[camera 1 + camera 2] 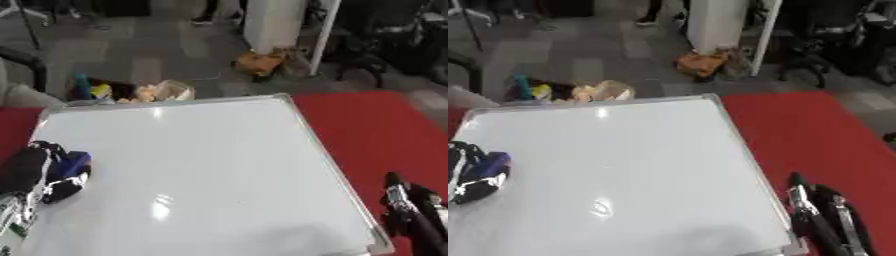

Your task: Wipe the whiteboard clean with a brush.

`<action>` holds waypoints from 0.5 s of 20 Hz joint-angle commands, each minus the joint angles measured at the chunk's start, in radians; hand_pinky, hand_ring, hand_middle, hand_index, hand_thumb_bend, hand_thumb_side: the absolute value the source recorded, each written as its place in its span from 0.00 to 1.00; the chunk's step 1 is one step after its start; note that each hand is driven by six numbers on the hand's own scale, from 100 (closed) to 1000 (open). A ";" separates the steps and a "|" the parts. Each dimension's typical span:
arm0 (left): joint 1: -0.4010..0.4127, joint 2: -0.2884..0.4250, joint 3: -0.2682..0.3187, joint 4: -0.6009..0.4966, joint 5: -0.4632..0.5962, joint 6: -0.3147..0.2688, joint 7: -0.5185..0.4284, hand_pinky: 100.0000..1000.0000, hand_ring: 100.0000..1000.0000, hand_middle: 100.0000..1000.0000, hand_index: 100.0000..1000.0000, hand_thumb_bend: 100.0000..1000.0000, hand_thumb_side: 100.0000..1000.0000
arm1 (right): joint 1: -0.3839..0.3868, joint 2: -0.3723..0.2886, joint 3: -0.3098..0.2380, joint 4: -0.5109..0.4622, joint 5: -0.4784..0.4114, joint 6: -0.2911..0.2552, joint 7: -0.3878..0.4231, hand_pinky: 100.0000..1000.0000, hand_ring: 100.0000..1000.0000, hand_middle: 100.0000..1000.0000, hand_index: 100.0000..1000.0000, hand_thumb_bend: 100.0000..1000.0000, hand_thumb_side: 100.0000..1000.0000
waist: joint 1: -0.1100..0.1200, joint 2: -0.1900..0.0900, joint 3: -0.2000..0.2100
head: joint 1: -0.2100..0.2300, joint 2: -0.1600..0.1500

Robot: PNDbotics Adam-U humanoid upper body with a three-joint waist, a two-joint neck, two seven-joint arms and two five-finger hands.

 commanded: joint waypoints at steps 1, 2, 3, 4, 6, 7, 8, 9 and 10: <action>0.002 -0.002 -0.018 0.024 -0.013 -0.015 -0.017 0.49 0.47 0.41 0.50 0.35 0.27 | -0.007 -0.015 -0.005 -0.020 -0.001 -0.001 -0.002 0.00 0.00 0.00 0.32 0.00 0.50 | -0.003 -0.007 -0.001 | 0.001 -0.007; -0.001 -0.007 -0.024 0.022 -0.016 -0.022 -0.021 0.49 0.47 0.41 0.50 0.35 0.27 | -0.007 -0.015 -0.005 -0.020 -0.001 -0.001 -0.002 0.00 0.00 0.00 0.32 0.00 0.50 | -0.002 -0.007 -0.002 | 0.001 -0.008; -0.003 -0.011 -0.030 0.020 -0.019 -0.027 -0.024 0.49 0.47 0.41 0.50 0.35 0.27 | -0.007 -0.015 -0.005 -0.020 -0.001 -0.001 -0.002 0.00 0.00 0.00 0.32 0.00 0.50 | -0.002 -0.007 -0.003 | 0.001 -0.008; -0.005 -0.015 -0.037 0.018 -0.022 -0.034 -0.028 0.49 0.47 0.41 0.50 0.35 0.27 | -0.007 -0.015 -0.005 -0.020 -0.001 -0.001 -0.001 0.00 0.00 0.00 0.32 0.00 0.50 | -0.002 -0.007 -0.003 | 0.002 -0.008; -0.009 -0.022 -0.055 0.013 -0.030 -0.050 -0.037 0.50 0.47 0.41 0.50 0.35 0.27 | -0.008 -0.015 -0.004 -0.020 -0.001 -0.001 -0.001 0.00 0.00 0.00 0.32 0.00 0.50 | -0.001 -0.007 -0.005 | 0.003 -0.008; -0.011 -0.027 -0.064 0.011 -0.034 -0.059 -0.042 0.50 0.47 0.41 0.50 0.35 0.27 | -0.008 -0.015 -0.004 -0.020 -0.002 -0.001 -0.001 0.00 0.00 0.00 0.32 0.00 0.50 | -0.001 -0.007 -0.005 | 0.003 -0.008; -0.012 -0.032 -0.072 0.008 -0.038 -0.067 -0.047 0.50 0.47 0.41 0.50 0.35 0.27 | -0.009 -0.015 -0.003 -0.020 -0.002 -0.001 -0.001 0.00 0.00 0.00 0.32 0.00 0.50 | -0.001 -0.007 -0.006 | 0.003 -0.007; -0.014 -0.037 -0.082 0.006 -0.042 -0.076 -0.052 0.50 0.47 0.41 0.50 0.35 0.28 | -0.009 -0.015 -0.003 -0.020 -0.002 -0.001 0.000 0.00 0.00 0.00 0.32 0.00 0.50 | -0.001 -0.007 -0.006 | 0.004 -0.007; -0.015 -0.042 -0.091 0.004 -0.046 -0.084 -0.057 0.50 0.47 0.41 0.50 0.35 0.28 | -0.009 -0.015 -0.003 -0.020 -0.002 -0.001 0.000 0.00 0.00 0.00 0.32 0.00 0.50 | 0.000 -0.007 -0.007 | 0.005 -0.007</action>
